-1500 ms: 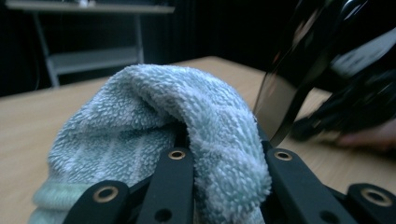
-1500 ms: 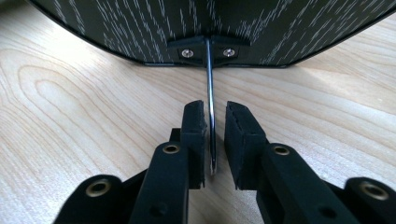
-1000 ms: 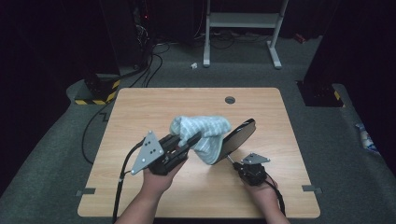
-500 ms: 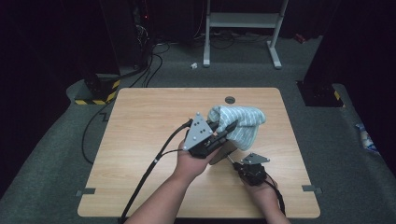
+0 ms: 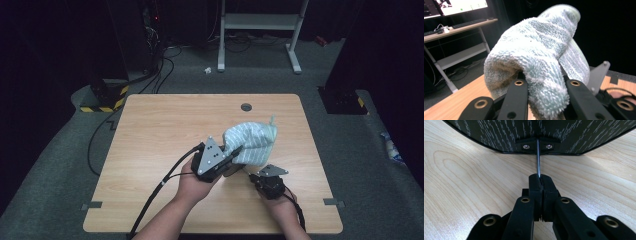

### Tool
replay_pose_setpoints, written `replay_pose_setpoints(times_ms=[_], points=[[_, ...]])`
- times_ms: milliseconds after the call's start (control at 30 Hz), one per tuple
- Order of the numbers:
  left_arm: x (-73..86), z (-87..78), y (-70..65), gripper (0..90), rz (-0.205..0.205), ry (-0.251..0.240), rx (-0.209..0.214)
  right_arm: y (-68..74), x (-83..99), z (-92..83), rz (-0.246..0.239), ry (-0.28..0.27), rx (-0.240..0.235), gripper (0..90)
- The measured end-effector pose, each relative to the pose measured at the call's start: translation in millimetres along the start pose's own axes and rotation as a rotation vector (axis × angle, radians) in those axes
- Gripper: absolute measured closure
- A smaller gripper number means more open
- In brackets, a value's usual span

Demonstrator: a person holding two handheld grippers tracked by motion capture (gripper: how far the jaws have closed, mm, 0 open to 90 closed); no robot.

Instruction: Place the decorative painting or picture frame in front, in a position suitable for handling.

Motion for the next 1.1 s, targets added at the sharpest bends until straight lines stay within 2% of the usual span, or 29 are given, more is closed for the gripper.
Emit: replay_pose_setpoints(times_ms=[200,333,467,567,733,867,1033,1100], points=[[14.8,-15.8,-2.9,79.0,0.039,0.004,-0.024,0.2,0.0,0.0,0.011,0.0,0.004,88.7],[26.1,-25.0,-2.2,79.1,0.042,0.015,-0.037,-0.1,0.0,0.1,0.01,0.0,0.003,88.7],[40.5,-30.3,-2.1,79.1,0.043,0.047,-0.045,-1.3,-0.1,0.2,0.019,-0.003,-0.004,88.6],[45.0,-32.1,-2.3,79.1,0.025,0.045,-0.049,-1.8,-0.1,0.2,0.026,-0.004,-0.008,88.6],[24.4,-28.2,-3.8,79.1,0.03,-0.003,-0.049,-1.4,-0.1,0.2,0.02,-0.003,-0.005,88.6],[-2.3,-12.1,-6.8,79.1,0.052,-0.032,-0.046,0.1,0.1,0.0,0.016,0.001,-0.001,88.5],[-27.8,22.0,-9.6,79.1,0.09,-0.01,-0.044,0.3,0.1,-0.1,0.014,0.001,0.0,88.6],[-30.5,31.0,-10.0,79.1,0.087,0.004,-0.042,0.0,-0.1,0.1,0.013,-0.002,-0.001,88.6]])
Point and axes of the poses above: each handheld gripper's, and its own axes: z roughly forward along the jaws, x roughly out of its underside, y roughly to its left, the point moved 5 cm from there along z, roughly forward along the jaws, and after that the axes turned 2 degrees about -y, right-handed, at the moved point
